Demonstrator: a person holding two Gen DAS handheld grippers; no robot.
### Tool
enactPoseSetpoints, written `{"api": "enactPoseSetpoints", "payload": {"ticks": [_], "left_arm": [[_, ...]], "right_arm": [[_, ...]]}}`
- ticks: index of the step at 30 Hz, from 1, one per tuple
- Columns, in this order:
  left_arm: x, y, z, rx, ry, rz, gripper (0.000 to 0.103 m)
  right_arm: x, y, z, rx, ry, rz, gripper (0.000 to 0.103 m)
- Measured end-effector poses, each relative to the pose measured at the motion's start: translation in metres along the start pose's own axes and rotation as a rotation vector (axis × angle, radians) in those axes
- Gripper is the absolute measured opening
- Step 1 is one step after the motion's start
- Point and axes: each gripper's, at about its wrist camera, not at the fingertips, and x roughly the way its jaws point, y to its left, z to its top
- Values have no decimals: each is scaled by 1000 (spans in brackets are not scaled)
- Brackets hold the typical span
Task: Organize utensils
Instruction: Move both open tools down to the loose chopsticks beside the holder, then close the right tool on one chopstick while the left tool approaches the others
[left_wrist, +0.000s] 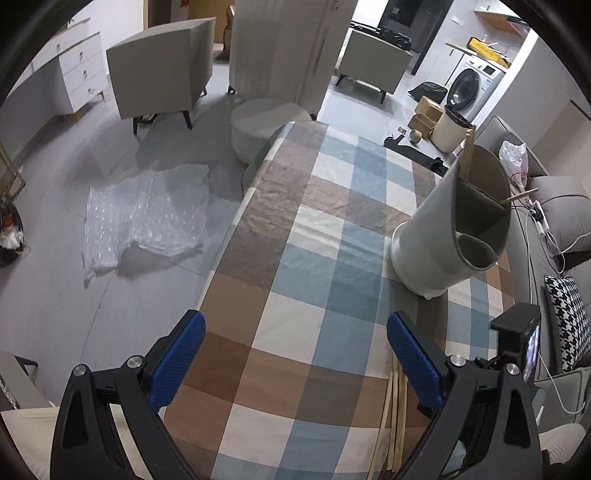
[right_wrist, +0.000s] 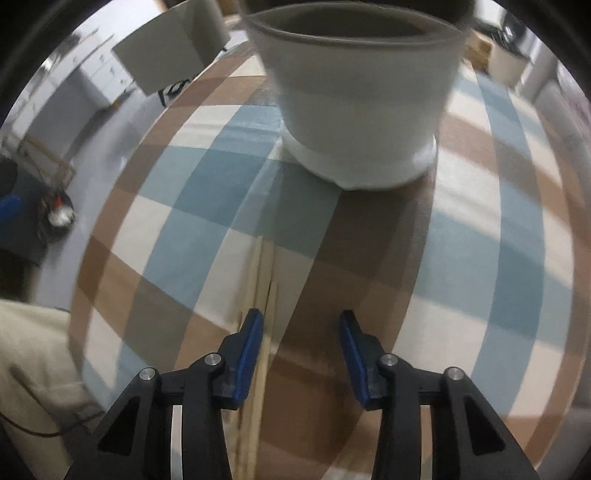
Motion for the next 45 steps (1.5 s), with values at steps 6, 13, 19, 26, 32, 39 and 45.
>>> {"api": "enactPoseSetpoints", "payload": {"ticks": [6,13,19,26,32,39,45], "left_arm": [[2,4,0,-18,24,-5,96],[1,11,1,-28,18,4,96],[2,17,1,-43,25,12,96],[4,15,1,-31,29,23,96],[4,14,1,-25,25,30,96],[4,14,1,-23,27,40,96],[5,14,0,-26,34,51,96]], "right_arm": [[-5,6,-4,-24,19,-21,27],[-11,11,-9,-46,43,-42,24],[-14,14,-13,-76,45,-83,24],[-12,22,-11,-113,60,-128,24],[-14,27,-13,-124,76,-142,24],[-8,35,-2,-120,44,-169,24],[-11,26,-3,-71,43,-121,23]]}}
